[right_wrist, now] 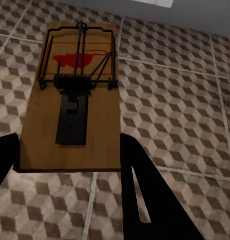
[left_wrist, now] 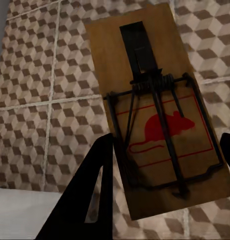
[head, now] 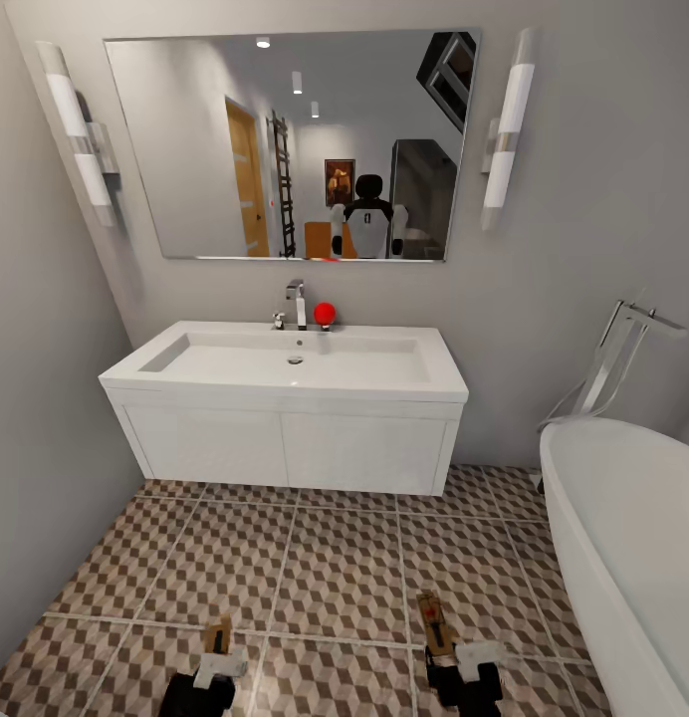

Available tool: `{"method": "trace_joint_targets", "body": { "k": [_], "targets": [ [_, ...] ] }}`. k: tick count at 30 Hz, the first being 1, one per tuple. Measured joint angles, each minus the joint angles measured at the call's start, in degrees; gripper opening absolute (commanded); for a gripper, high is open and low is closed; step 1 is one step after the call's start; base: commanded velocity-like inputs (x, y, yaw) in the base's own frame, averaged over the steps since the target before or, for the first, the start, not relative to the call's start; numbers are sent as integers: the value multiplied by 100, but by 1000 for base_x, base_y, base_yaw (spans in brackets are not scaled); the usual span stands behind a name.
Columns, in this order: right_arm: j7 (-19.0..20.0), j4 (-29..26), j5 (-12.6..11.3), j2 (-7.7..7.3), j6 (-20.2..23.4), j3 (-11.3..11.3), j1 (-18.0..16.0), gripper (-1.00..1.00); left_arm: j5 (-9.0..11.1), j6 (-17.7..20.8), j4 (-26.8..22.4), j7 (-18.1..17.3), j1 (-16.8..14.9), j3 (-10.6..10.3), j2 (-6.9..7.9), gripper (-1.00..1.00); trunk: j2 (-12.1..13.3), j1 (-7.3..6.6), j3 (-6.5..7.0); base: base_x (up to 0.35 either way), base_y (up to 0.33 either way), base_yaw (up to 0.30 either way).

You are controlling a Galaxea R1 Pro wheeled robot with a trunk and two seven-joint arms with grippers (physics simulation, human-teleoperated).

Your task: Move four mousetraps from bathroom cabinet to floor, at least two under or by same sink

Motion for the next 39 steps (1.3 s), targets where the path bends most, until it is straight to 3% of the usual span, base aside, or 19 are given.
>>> {"method": "trace_joint_targets", "body": {
  "k": [3,6,7,8,12,16,20,26,31,39],
  "targets": [
    [-407,-445,10,206,692,2,-37,-100,-10,1316,-1031,-19,1,-5,32,-100,0,0,1,0,0,0],
    [-557,-1168,19,354,1852,3,-187,-100,36,2659,-2187,-101,-1,12,118,-100,0,0,1,0,0,0],
    [-582,-1450,3,438,2317,4,-309,-100,132,3275,-2667,-246,-5,13,148,-100,0,0,2,0,0,0],
    [-599,-1575,-6,485,2580,3,-459,-100,220,3635,-2922,-373,-8,18,162,-100,0,0,2,0,0,0],
    [-624,-1716,-39,560,3549,3,-1169,-100,371,4380,-3365,-735,-25,151,182,-100,1,0,1,0,0,0],
    [-631,-1733,-49,588,4253,2,-1669,-100,398,4542,-3457,-838,-38,551,202,-100,1,0,1,0,0,0],
    [-640,-1728,-51,623,4430,1,-1810,-100,399,4557,-3540,-862,-41,708,243,-100,1,0,0,0,0,0],
    [-658,-1721,-47,623,4485,8,-1843,-100,410,4565,-3625,-874,-42,741,272,-100,1,0,0,0,0,0],
    [-670,-1722,-41,623,4488,15,-1846,-100,415,4606,-3958,-833,-42,735,116,-100,0,0,0,0,0,0],
    [-672,-1732,-33,623,4485,17,-1847,-100,417,4622,-4212,-823,-42,733,82,-100,1,0,0,0,0,0]
  ]
}}
